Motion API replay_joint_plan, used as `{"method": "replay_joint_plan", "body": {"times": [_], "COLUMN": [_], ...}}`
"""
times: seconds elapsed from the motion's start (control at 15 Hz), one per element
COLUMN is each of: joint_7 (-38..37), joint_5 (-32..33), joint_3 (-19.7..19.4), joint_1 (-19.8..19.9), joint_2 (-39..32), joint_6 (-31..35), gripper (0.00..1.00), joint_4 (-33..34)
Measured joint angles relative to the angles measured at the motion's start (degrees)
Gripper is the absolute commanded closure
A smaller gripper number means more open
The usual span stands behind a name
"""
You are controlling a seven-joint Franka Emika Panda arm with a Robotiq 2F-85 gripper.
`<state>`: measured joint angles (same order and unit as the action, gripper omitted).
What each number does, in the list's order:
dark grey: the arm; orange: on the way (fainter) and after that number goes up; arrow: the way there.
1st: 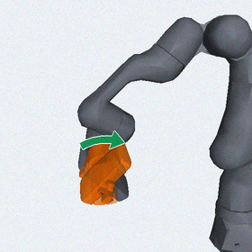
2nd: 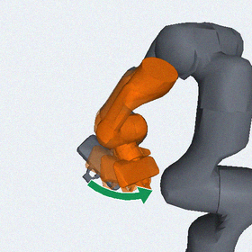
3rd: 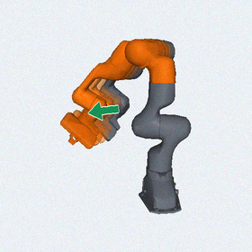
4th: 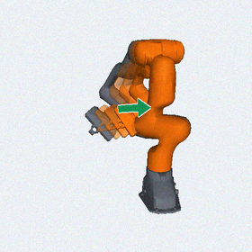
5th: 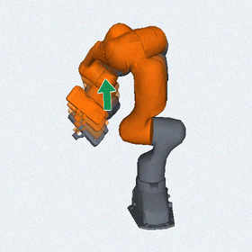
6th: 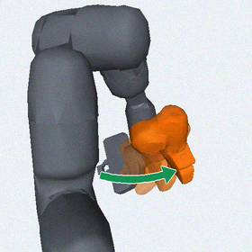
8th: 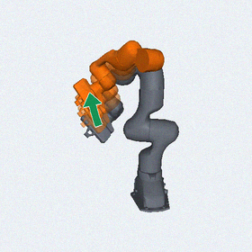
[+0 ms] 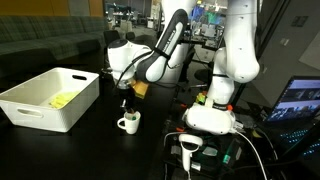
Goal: Put the towels into the basket and the marker and tape into the mug
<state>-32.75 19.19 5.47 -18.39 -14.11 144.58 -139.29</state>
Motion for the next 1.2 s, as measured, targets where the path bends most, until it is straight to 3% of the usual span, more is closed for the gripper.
{"method": "replay_joint_plan", "body": {"times": [0.13, 0.4, 1.2], "joint_7": [-1.18, -3.16, -9.23], "joint_5": [0.82, 2.13, 5.51], "joint_3": [0.00, 0.00, 0.06], "joint_1": [-0.51, -1.28, -1.80], "joint_2": [0.01, 0.24, 4.22], "joint_6": [0.00, 0.05, 0.89], "gripper": [0.32, 0.02, 0.00], "joint_4": [-0.15, -0.70, -3.65]}}
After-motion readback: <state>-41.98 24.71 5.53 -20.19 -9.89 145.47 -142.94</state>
